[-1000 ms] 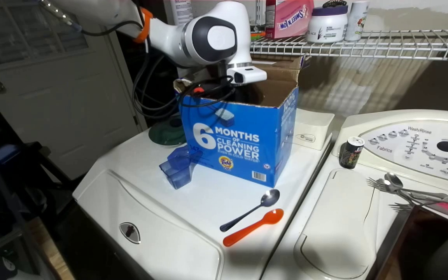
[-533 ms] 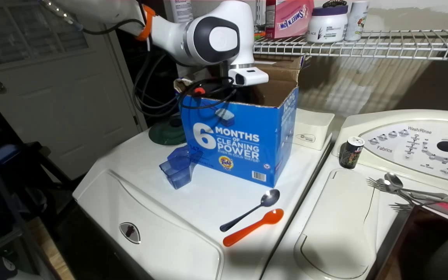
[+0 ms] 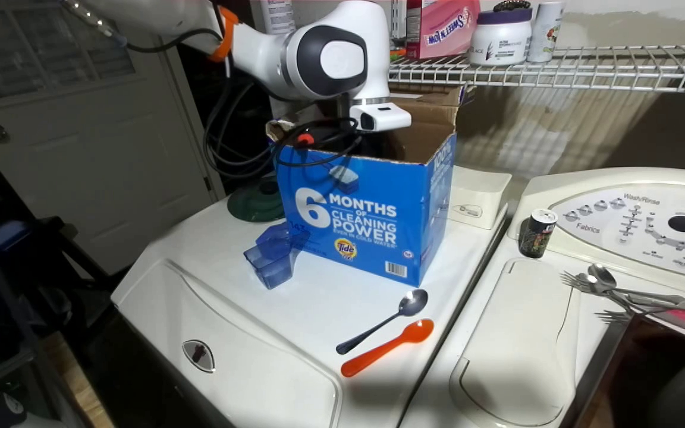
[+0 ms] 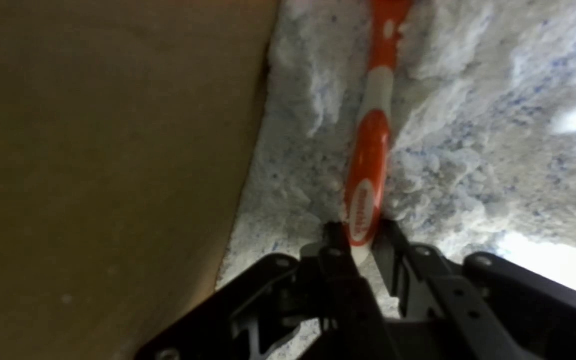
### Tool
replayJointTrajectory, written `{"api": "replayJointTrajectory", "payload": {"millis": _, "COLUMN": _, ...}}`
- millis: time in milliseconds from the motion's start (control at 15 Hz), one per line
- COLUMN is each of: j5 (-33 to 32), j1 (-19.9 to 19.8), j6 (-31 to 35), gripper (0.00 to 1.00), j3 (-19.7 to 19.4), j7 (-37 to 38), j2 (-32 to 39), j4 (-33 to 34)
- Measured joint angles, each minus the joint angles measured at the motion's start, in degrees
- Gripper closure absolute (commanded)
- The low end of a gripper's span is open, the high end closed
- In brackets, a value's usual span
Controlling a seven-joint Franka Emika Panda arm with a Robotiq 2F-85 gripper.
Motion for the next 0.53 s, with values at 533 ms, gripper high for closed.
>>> {"api": "replayJointTrajectory", "payload": {"millis": 533, "j5": 1.16, "j1": -0.01, "j6": -0.03, "gripper": 0.95, "j3": -0.50, "j7": 0.74, "j2": 0.02, "j4": 0.17}}
